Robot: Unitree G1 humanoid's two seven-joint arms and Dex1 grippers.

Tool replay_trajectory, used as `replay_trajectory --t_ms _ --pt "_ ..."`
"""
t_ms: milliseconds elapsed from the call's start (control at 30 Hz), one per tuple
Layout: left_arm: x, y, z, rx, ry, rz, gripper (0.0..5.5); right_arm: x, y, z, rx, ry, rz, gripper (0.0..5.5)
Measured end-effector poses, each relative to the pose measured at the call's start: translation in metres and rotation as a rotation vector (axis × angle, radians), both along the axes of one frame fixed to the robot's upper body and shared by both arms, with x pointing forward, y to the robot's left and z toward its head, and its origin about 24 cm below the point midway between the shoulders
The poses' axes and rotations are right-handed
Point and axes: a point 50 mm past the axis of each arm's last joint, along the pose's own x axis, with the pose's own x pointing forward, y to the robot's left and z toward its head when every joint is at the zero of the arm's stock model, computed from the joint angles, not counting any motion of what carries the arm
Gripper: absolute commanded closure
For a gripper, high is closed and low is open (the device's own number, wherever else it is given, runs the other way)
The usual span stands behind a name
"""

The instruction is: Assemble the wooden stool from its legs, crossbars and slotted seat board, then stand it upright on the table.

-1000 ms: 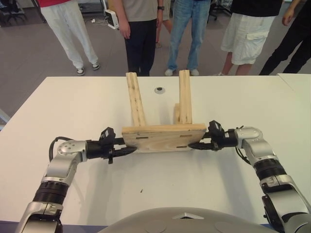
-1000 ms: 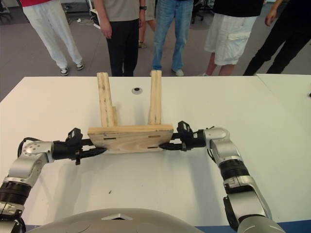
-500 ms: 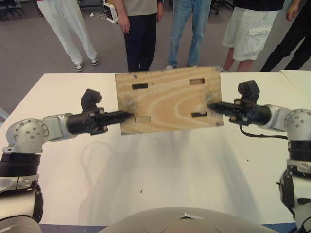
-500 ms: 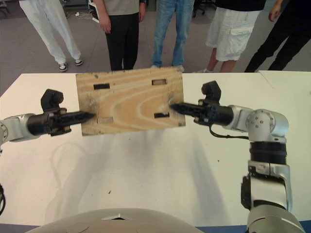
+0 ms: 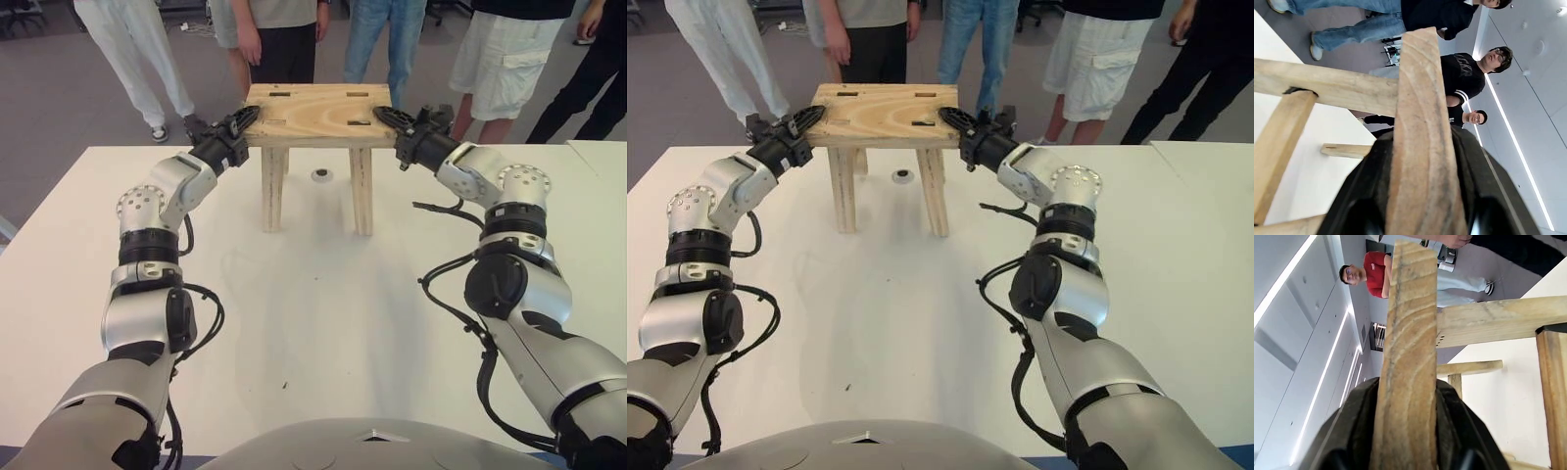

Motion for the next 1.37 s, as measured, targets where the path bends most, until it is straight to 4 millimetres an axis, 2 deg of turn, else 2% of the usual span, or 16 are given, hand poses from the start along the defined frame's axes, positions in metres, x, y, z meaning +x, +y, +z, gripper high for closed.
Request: replay_trajectory --t_ms 100,133,333,433,567,667,733,767,800,900,933,967,1000,1067,1167,1367 --pt "0.003 -0.006 -0.009 0.004 0.050 0.043 4.15 0.008 0.005 -0.011 0.018 0.066 -0.088 4.07" --pt "0.003 -0.006 -0.010 0.003 0.056 0.050 3.76 0.009 0.005 -0.012 0.020 0.075 -0.100 4.08" --pt "0.012 -0.011 -0.009 0.245 0.050 0.070 2.67 0.015 0.002 -0.015 -0.164 0.071 -0.157 2.66" --pt "0.011 -0.007 -0.007 0.316 -0.023 0.028 2.52 0.015 -0.004 -0.011 -0.142 0.053 -0.144 2.62" --pt "0.004 0.005 0.020 0.358 -0.166 0.008 2.52 0.010 -0.028 0.004 -0.056 0.011 -0.110 2.62" --pt "-0.011 0.027 0.076 0.278 -0.406 0.112 2.52 0.006 -0.051 0.037 0.000 -0.124 -0.149 2.62" --pt "-0.025 0.041 0.082 0.311 -0.480 0.179 2.52 0.003 -0.061 0.049 -0.057 -0.209 -0.191 2.62" --pt "-0.035 0.052 0.066 0.351 -0.476 0.217 2.52 -0.002 -0.070 0.041 -0.117 -0.229 -0.230 2.62" --pt "-0.044 0.062 0.042 0.417 -0.433 0.254 2.52 -0.007 -0.078 0.022 -0.208 -0.209 -0.273 2.62" --pt "-0.080 0.092 -0.039 0.722 -0.259 0.364 2.52 -0.033 -0.098 -0.060 -0.595 -0.089 -0.370 2.62" --pt "-0.101 0.101 -0.068 0.842 -0.202 0.429 2.52 -0.050 -0.101 -0.095 -0.764 -0.039 -0.391 2.62" --pt "-0.116 0.102 -0.088 0.910 -0.156 0.467 2.52 -0.066 -0.101 -0.125 -0.912 0.009 -0.383 2.62" --pt "-0.124 0.100 -0.098 0.977 -0.130 0.471 2.52 -0.075 -0.097 -0.140 -0.988 0.022 -0.375 2.62" --pt "-0.128 0.080 -0.104 1.072 -0.124 0.502 2.52 -0.083 -0.088 -0.151 -1.122 -0.015 -0.414 2.62" --pt "-0.123 0.056 -0.107 1.096 -0.151 0.474 2.52 -0.082 -0.076 -0.153 -1.181 -0.064 -0.460 2.62" --pt "-0.122 0.064 -0.104 1.144 -0.157 0.568 2.52 -0.080 -0.083 -0.151 -1.308 -0.157 -0.521 2.62"
